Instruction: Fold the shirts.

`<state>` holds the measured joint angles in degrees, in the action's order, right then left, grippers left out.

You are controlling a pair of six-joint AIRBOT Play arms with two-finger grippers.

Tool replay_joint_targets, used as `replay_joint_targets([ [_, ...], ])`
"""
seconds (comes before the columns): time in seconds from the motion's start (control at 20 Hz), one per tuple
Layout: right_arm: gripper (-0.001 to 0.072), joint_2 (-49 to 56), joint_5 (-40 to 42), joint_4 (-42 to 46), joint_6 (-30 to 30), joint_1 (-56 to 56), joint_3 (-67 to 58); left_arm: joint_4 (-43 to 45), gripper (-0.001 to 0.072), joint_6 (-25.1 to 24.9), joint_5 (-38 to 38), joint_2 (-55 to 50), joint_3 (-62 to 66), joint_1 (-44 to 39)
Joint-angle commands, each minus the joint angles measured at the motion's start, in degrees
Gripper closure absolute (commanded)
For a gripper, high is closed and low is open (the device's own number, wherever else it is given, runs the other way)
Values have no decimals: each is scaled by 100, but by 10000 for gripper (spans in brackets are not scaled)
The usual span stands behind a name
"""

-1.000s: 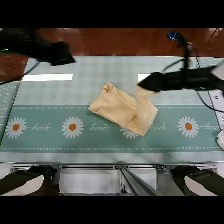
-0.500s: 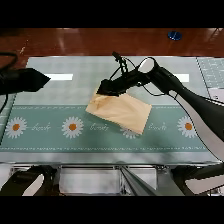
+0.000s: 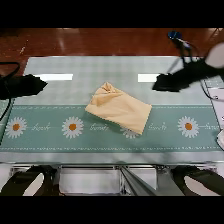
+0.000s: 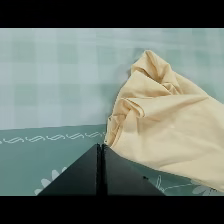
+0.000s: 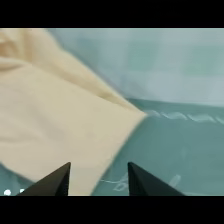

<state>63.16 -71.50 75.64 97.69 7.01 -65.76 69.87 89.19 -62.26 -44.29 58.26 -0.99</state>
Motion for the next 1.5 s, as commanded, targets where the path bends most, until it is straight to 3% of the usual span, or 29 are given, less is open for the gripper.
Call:
replay_joint_targets([
  [0.0,294,-1613,1773,472,1467,-560,2618,-2,691,7,28,0,-28,24],
  [0.1,295,-1733,2721,-664,1508,-581,3742,0,690,7,35,-4,-28,26],
  [0.2,296,-1392,3257,-1891,872,-581,4262,-2,691,7,35,-22,-28,26],
  [0.45,296,457,2994,-4741,-1923,-581,4124,-201,691,4,28,-205,-28,26],
  [0.55,297,1115,2546,-5359,-2632,-516,3788,-260,690,4,28,-273,-28,24],
  [0.65,312,1672,2365,-5543,-2798,-199,3268,-260,691,4,31,-319,-28,24],
  [0.7,382,1906,2308,-5541,-2800,20,2951,-260,691,4,33,-343,-28,24],
  [0.75,593,2092,2205,-5543,-2953,249,2555,-260,691,4,33,-365,-28,24],
  [0.8,684,2168,2155,-5517,-3123,461,2170,-260,690,7,33,-374,-28,24],
  [0.9,685,2166,2124,-5184,-2927,782,1279,-258,691,4,28,-374,-28,26],
  [1.1,685,2166,1740,-3849,-1926,1005,-903,-258,690,4,31,-376,-28,24],
  [1.3,685,2166,1154,-2393,-883,634,-2771,-256,690,4,31,-376,-28,26],
  [1.45,685,2155,415,-1919,-428,-15,-3703,-256,690,4,28,-376,-28,24],
])
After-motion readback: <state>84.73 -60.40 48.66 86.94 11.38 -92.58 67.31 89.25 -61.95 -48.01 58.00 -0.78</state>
